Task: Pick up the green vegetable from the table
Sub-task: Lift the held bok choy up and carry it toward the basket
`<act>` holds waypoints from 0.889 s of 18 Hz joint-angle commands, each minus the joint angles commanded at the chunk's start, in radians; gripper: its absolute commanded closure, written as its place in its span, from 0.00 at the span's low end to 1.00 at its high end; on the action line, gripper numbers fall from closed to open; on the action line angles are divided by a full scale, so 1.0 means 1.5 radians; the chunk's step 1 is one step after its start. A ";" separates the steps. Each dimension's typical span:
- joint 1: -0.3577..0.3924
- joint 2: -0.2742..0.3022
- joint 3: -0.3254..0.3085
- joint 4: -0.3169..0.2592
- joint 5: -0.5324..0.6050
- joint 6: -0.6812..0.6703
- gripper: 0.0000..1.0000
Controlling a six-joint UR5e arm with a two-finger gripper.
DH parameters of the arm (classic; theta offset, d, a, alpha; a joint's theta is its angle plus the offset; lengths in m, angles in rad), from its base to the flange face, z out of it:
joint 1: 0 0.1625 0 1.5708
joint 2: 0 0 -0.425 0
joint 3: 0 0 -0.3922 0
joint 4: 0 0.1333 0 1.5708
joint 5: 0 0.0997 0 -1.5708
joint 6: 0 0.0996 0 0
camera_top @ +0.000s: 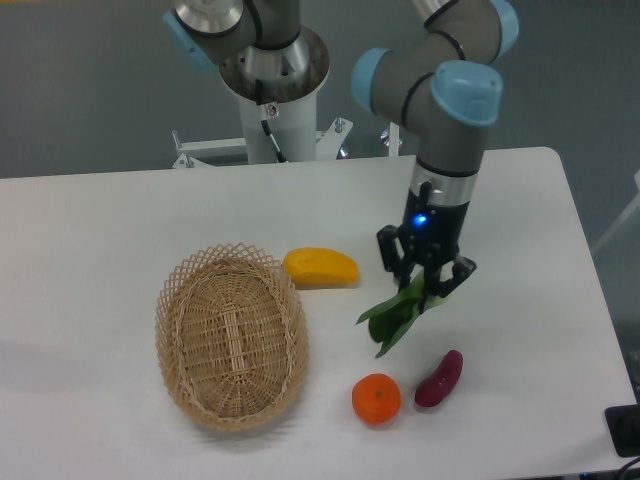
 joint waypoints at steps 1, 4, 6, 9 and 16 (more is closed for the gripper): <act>-0.003 0.001 0.002 0.000 0.000 -0.013 0.62; -0.016 0.004 0.006 0.001 0.000 -0.023 0.62; -0.020 0.007 0.005 0.000 0.000 -0.023 0.62; -0.023 0.006 0.006 0.001 0.000 -0.022 0.62; -0.023 0.006 0.007 0.002 0.000 -0.016 0.62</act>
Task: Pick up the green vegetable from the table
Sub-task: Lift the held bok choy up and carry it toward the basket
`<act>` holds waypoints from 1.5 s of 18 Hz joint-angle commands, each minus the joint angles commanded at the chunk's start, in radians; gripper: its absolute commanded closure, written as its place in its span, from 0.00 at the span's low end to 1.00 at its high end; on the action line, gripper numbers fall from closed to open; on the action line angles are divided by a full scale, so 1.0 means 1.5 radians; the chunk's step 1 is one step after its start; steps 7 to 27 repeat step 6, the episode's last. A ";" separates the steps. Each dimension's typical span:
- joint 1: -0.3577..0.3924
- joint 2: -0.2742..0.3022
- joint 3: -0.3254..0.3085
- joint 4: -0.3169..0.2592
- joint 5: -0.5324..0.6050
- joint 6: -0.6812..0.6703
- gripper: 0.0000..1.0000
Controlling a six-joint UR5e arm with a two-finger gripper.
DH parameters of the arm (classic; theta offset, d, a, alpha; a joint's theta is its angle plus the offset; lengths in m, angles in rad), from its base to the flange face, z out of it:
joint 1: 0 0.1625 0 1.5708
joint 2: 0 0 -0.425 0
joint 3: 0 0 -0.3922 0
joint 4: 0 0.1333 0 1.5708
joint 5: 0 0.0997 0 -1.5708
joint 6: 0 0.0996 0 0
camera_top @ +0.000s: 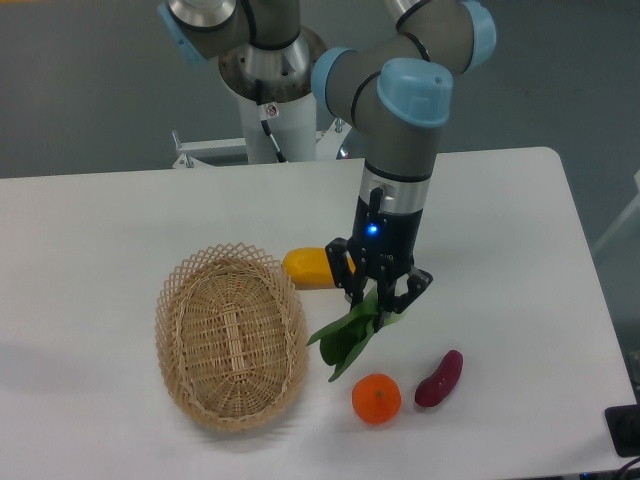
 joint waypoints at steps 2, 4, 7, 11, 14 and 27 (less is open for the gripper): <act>0.000 0.001 0.000 0.000 0.000 -0.001 0.62; 0.000 0.001 0.000 0.000 0.000 -0.002 0.62; 0.000 0.001 -0.001 0.000 0.000 -0.004 0.62; 0.000 0.001 -0.001 0.000 0.000 -0.004 0.62; 0.000 0.001 -0.001 0.000 0.000 -0.004 0.62; 0.000 0.001 -0.001 0.000 0.000 -0.004 0.62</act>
